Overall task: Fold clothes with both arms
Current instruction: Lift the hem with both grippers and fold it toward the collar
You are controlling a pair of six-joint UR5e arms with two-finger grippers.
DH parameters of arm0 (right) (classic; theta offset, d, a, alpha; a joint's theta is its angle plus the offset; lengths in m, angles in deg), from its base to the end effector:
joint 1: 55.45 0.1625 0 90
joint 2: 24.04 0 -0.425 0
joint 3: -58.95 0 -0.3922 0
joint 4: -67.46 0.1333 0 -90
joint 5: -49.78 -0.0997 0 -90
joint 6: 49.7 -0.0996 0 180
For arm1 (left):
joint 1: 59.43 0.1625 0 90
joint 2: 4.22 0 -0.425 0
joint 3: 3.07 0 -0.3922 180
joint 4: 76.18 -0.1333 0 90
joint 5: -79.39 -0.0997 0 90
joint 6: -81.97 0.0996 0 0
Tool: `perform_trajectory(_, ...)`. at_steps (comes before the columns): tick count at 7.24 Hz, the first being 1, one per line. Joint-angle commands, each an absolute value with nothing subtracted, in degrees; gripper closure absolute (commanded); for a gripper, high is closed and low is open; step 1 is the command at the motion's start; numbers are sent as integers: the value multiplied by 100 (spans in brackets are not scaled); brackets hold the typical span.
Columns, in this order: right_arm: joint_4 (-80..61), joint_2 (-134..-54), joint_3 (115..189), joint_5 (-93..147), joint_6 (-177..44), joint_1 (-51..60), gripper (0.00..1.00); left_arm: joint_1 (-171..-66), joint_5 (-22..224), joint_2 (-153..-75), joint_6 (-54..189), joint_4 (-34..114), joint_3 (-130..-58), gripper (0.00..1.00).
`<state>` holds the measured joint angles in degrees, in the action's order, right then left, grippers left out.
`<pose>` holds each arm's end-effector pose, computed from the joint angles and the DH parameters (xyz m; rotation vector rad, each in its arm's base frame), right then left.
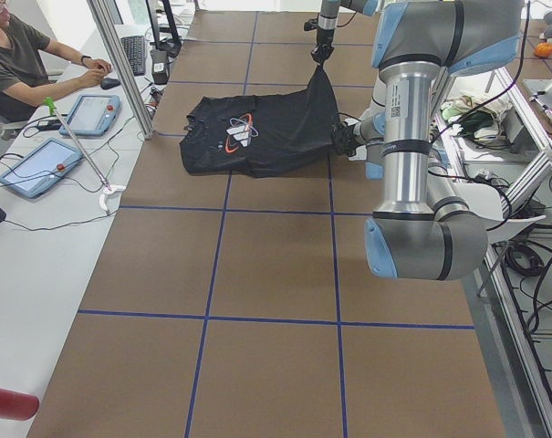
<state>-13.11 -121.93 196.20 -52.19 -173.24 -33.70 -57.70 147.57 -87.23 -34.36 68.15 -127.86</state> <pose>-0.3148 -0.2469 0.3239 -0.2907 -0.8486 0.8130 0.4054 -0.1582 0.3153 -0.0400 1.4729 -0.6227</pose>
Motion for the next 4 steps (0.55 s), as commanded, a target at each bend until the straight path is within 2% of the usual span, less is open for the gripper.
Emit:
perform_trajectory(1,-1584,-12099,19624,-5979,-16471,-2315,100,-6511,15390,-8692,-4439,6814,-12752,100)
perform_trajectory(3,-2880,-11111,19510,-6167,-15714,-1793,100,-7161,15584,-8666,-4529,6779,-12656,100)
perform_trajectory(4,-3357,-10522,19187,-6158,-15502,-1592,100,-7651,16099,-8727,-4530,6578,-12620,100)
